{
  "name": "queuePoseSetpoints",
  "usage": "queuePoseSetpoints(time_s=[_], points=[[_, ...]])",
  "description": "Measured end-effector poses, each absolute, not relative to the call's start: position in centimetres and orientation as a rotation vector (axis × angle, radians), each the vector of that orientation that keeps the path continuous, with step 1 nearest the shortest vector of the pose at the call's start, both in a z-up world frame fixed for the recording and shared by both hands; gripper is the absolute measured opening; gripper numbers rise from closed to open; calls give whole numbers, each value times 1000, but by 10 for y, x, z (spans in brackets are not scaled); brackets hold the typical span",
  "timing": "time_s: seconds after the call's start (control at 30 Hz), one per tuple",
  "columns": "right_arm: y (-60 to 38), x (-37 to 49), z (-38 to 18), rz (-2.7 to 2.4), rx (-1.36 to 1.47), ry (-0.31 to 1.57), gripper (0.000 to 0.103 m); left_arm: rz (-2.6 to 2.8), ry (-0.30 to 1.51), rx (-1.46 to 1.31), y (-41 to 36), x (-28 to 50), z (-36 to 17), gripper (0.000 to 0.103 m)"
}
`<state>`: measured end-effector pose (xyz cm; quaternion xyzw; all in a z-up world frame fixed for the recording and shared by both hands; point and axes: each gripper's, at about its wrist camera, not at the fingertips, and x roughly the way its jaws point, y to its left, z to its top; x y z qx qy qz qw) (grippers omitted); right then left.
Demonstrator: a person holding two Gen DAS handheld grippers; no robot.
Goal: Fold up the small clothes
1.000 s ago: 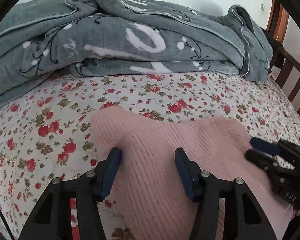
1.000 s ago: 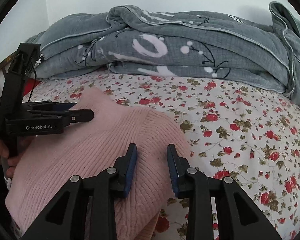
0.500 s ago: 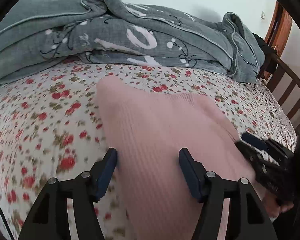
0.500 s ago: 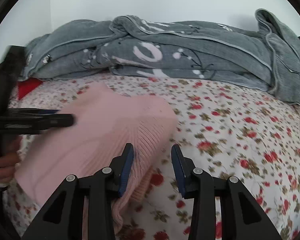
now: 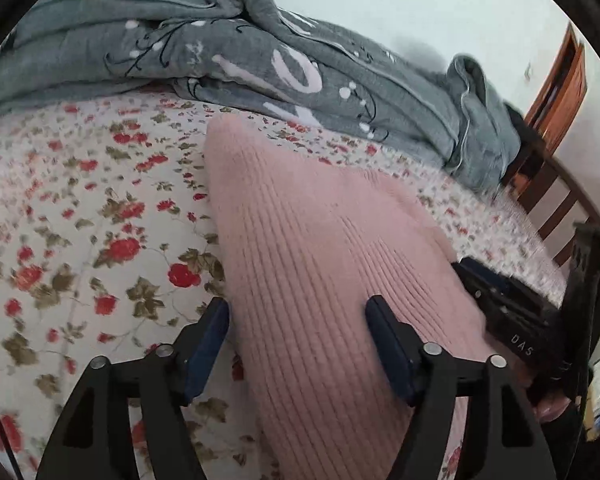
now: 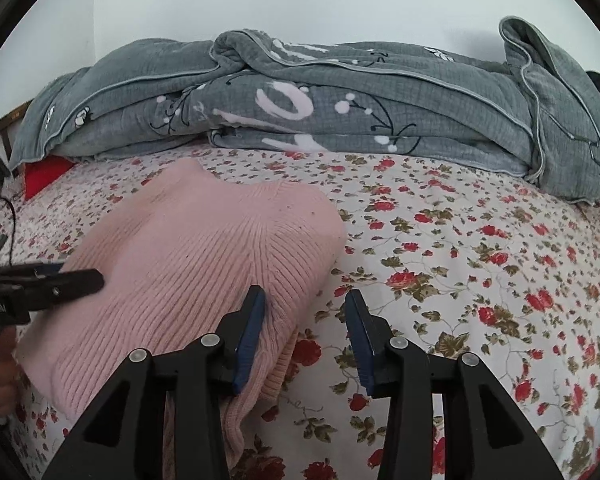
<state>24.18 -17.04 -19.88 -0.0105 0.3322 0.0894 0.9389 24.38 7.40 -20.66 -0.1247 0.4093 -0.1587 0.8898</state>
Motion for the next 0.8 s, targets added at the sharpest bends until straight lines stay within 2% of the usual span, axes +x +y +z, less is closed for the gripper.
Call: queuePoseSetpoints(time_s=[0.07,0.3,0.8], points=[[-172,242,-200,178,-11,676,45,-343,815,-271,77,241,-210,76],[-173,241,-202,168,-10,660,48,-304,701,-189,67,228,-207,76],[-178,242,-204,171,29,658,52,-319,701,-235,73,229,-208,76]])
